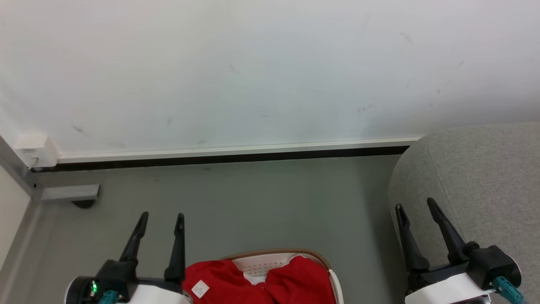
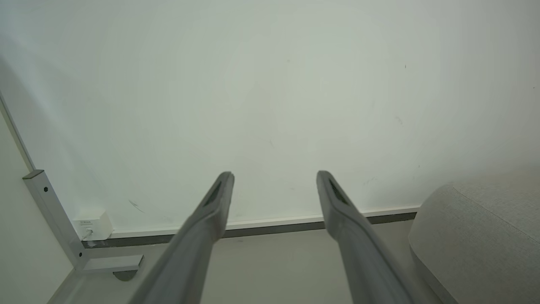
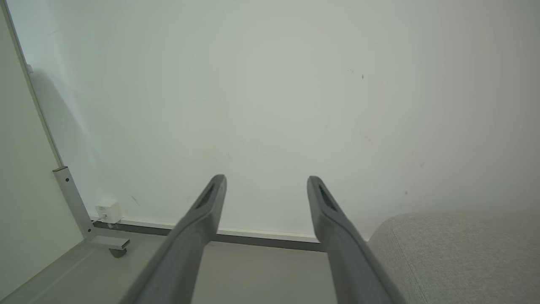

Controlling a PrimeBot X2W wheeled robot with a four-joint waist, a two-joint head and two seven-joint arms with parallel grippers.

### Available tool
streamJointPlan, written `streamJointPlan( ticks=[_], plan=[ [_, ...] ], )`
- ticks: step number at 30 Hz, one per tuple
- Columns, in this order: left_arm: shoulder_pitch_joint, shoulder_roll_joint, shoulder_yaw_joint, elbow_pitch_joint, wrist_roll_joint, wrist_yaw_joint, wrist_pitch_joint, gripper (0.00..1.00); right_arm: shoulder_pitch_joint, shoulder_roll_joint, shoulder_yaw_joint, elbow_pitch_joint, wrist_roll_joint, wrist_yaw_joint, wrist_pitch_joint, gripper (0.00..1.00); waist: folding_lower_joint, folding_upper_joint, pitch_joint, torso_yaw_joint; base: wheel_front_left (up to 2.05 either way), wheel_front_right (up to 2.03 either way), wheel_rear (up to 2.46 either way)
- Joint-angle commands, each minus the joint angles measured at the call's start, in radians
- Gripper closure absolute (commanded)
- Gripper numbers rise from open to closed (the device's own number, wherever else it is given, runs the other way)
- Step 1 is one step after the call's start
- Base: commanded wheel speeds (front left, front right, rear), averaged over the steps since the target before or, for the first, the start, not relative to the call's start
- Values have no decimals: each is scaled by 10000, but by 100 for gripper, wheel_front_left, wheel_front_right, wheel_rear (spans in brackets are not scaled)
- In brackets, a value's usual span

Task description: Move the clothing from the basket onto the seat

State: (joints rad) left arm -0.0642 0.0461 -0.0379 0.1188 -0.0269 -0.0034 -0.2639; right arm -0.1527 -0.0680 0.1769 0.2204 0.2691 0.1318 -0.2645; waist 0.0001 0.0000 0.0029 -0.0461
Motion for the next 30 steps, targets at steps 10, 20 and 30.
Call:
streamJointPlan(
  ticks=[10,20,30],
  plan=[
    [137,73,-16,-91,-209,76,-11,0,-79,-43,-28,31,11,-21,1,0,-1,0,-23,-58,0,0,0],
    [59,70,29,136,-183,-22,-9,0,-123,-3,-117,72,143,-21,3,0,-1,0,134,-556,0,0,0],
    [-595,250,-134,1213,136,-425,-7,0,-427,42,-367,-165,139,-21,5,0,-1,0,1178,-1384,0,0,0]
  ],
)
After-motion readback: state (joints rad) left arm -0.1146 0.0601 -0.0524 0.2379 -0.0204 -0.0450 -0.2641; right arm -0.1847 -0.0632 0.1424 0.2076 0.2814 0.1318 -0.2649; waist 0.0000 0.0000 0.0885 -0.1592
